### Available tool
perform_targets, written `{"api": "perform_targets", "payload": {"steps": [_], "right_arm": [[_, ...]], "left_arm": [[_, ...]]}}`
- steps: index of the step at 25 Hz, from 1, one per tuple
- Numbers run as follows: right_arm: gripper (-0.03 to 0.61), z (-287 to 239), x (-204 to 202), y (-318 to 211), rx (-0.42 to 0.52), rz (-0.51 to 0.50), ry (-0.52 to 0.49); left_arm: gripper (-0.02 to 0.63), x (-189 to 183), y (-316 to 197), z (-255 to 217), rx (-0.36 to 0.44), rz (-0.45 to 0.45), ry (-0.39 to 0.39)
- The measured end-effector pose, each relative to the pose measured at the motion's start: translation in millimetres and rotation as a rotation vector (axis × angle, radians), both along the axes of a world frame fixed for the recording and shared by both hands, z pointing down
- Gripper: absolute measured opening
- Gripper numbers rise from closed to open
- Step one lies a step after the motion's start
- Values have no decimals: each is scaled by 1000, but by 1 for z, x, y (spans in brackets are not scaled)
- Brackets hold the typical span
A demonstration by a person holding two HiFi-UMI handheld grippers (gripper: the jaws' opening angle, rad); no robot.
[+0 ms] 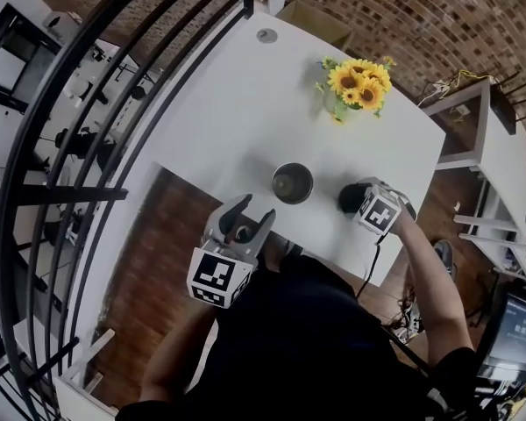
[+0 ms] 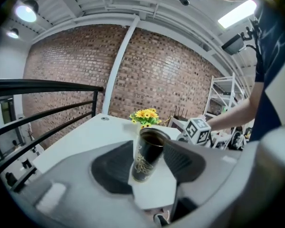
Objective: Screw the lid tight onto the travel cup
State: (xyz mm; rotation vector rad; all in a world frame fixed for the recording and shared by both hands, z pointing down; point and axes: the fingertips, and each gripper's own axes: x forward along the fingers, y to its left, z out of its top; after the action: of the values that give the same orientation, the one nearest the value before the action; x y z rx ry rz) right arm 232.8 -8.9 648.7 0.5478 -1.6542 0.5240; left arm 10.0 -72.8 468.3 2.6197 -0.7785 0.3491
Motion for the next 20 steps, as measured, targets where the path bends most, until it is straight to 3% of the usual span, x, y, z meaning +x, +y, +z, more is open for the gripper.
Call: {"api": "perform_targets", "payload": {"steps": [5,11,20], "right_arm": [[356,6,7,-5,-32,-7,4],[337,-15,-1,-8,10,71,-88],[337,-126,-50,-44,165,-147,-149]], "left_arm": [[189,13,6,9,-22,11,15],[187,2,13,22,-10,-10,-4],[199,2,-7,32,33,36,-50]]}}
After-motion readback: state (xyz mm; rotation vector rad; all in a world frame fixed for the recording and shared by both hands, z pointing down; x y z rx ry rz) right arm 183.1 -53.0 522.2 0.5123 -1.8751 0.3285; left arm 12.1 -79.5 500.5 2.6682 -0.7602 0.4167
